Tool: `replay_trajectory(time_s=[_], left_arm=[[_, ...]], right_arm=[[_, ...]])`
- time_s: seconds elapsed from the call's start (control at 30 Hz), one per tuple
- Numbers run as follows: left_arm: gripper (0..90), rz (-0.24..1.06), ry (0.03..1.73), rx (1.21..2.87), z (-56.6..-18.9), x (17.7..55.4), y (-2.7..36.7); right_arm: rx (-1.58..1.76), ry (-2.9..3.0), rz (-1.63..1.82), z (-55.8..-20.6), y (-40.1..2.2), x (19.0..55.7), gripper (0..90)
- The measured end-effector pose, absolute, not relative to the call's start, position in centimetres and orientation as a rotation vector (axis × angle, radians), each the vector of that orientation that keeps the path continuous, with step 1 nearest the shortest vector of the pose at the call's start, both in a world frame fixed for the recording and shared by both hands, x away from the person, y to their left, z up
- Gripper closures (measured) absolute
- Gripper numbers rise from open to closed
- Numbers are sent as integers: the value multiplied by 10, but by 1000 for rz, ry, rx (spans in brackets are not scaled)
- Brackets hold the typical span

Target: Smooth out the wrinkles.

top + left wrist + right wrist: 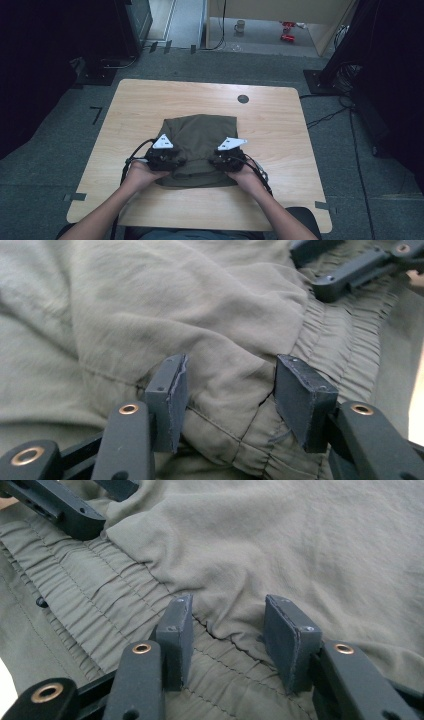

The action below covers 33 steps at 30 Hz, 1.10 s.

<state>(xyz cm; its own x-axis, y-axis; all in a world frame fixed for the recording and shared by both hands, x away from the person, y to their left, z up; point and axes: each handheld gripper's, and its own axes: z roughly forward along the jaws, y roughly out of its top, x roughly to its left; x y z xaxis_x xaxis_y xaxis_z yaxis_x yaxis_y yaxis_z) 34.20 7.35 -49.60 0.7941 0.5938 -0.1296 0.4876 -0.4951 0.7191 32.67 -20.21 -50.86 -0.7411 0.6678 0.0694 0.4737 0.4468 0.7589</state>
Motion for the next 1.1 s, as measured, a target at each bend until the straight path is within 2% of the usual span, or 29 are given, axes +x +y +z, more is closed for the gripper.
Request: replay_trajectory(time_s=[0.3,0.5,0.67,0.87,1.1], left_arm=[[440,172,882,2125,-500,359,77],[442,181,856,2131,-489,358,79],[479,260,811,2121,-471,364,91],[505,296,888,2054,-455,404,110],[512,285,939,2100,-475,446,105]], right_arm=[[1035,2406,1183,-511,-201,344,552],[1079,2400,1218,-507,-203,343,551],[1079,2350,1283,-495,-206,340,594],[1054,2341,1294,-488,-201,341,595],[1043,2369,1281,-488,-192,343,599]])
